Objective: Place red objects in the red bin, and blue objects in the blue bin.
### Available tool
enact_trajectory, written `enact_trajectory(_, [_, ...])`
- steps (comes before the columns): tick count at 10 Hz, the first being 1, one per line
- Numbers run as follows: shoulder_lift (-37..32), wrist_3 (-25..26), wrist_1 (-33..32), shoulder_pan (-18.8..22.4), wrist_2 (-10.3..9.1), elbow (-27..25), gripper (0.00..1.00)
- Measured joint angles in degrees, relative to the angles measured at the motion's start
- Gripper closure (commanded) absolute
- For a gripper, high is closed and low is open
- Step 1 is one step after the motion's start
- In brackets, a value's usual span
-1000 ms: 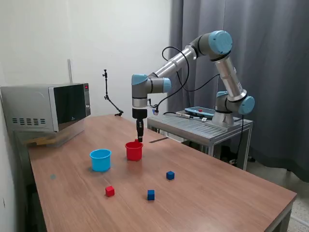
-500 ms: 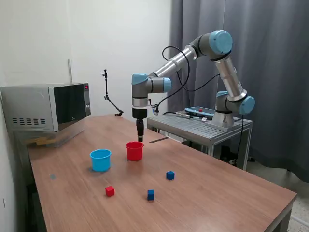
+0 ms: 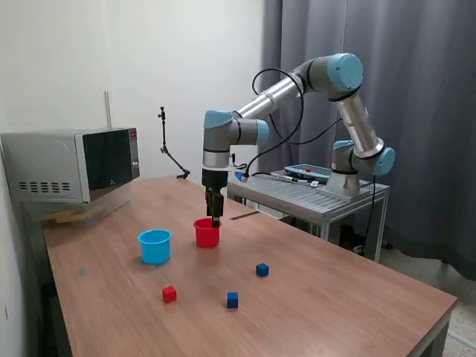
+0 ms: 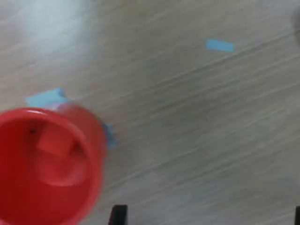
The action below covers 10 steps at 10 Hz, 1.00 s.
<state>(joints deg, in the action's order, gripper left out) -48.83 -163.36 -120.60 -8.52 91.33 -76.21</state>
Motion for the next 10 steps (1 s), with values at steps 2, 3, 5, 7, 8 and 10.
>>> enact_trajectory(2, [2.7, -2.5, 4.8, 1.2, -0.34, 3.8, 0.0])
enact_trajectory(3, [3.4, -5.0, 6.9, 1.4, -1.02, 5.1, 0.0])
enact_trajectory(5, [5.0, -8.3, 8.9, 1.5, -2.09, 9.1, 0.0])
enact_trajectory(7, [6.8, -9.1, 9.2, 1.7, -2.24, 13.4, 0.0])
enact_trajectory(8, [7.3, -9.1, 9.2, 1.8, -2.08, 14.5, 0.0])
enact_trajectory(10, [7.9, -5.9, 9.1, 1.5, -1.88, 14.9, 0.0])
